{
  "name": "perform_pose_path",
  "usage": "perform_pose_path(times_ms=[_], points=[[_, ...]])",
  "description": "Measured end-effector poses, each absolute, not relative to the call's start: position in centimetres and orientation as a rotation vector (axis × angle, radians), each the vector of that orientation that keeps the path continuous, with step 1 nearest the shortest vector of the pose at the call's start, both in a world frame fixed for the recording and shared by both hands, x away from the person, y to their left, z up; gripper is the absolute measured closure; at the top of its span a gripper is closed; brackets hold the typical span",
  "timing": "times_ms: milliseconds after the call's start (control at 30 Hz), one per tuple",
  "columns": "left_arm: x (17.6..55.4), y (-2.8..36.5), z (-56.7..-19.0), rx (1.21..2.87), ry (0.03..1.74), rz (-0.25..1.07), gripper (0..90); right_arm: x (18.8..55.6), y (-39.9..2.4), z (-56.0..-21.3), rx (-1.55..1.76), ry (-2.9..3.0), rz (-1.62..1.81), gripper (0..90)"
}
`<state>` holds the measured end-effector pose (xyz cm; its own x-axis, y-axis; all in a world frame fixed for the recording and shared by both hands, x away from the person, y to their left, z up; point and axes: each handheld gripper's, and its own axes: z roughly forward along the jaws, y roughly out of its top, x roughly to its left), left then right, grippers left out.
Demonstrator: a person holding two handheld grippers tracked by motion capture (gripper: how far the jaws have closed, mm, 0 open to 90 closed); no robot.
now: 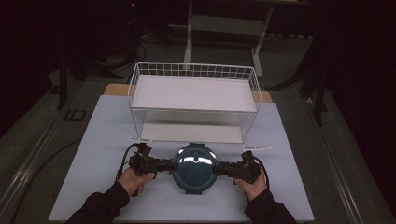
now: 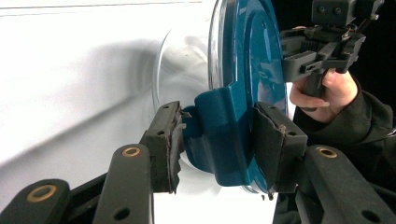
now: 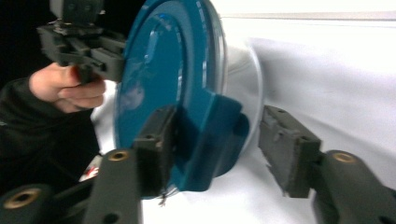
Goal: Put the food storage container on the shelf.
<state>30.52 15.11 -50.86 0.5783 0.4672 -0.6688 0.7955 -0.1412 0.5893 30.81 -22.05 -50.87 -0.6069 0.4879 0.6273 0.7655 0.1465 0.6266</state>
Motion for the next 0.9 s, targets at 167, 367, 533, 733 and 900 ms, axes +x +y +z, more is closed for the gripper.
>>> perform_pose_path(times_ms=[167,367,533,733,900], points=[[30.4,15.1,-50.9,1.783,1.03,-0.393,54.8,30.8,-22.1,-51.0,-1.219,-2.119,-1.431,51.5],[30.3,15.1,-51.0,1.768,1.025,-0.385,55.0,31.0,-22.4,-51.3,-1.221,-2.055,-1.415,54.0],[29.8,14.9,-50.7,1.763,1.049,-0.357,55.1,30.5,-22.3,-51.1,-1.226,-2.076,-1.436,54.4],[29.2,14.7,-50.4,1.752,1.07,-0.355,56.3,30.0,-22.2,-50.5,-1.235,-2.095,-1.444,56.4],[29.0,14.5,-50.2,1.744,1.079,-0.349,56.9,29.9,-22.3,-50.3,-1.251,-2.078,-1.457,56.9]])
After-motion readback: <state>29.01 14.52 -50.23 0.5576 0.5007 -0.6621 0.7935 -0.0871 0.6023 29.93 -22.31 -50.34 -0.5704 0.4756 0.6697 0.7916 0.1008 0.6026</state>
